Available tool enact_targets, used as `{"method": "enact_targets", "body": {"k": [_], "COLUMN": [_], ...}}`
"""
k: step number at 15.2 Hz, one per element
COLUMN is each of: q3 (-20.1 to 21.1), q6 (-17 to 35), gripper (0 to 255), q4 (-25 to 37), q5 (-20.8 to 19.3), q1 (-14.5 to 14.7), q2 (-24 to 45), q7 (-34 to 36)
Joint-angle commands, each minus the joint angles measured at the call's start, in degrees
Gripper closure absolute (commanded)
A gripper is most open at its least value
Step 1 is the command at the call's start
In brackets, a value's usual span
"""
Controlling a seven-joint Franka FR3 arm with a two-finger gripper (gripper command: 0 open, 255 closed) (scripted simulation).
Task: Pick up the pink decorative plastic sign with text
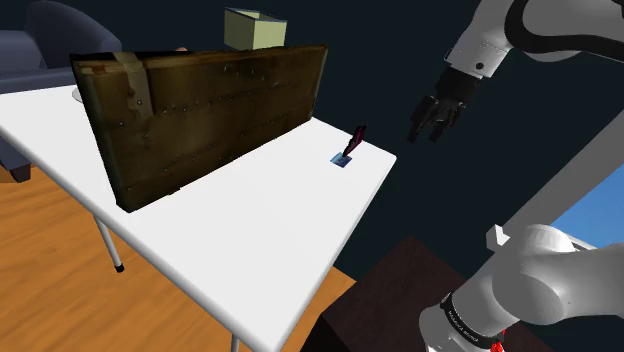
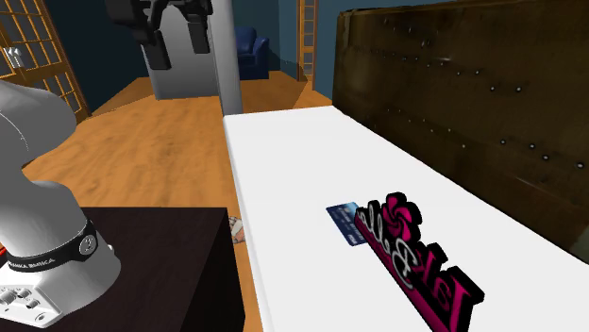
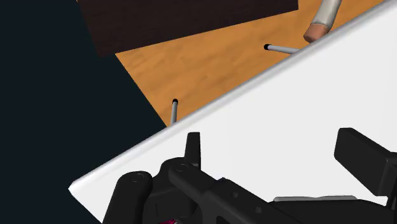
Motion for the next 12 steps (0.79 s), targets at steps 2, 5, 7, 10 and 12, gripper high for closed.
{"method": "enact_targets", "body": {"k": [2, 5, 7, 10, 12], "q3": [0.5, 1.9, 2.6, 3.2, 3.3], "q6": [1.1, 4.1, 5.8, 7.7, 8.7], "gripper": [0, 0, 0, 0, 0], "q4": [1.0, 4.5, 7.1, 11.5, 14.5], "q5": [0.4, 1.5, 2.0, 2.4, 2.5], "q1": [-0.6, -2.6, -3.8, -5.6, -6.7], "q2": [2.4, 9.5, 14.1, 21.1, 25.5], "q7": [2.3, 8.9, 13.3, 19.7, 23.9]}}
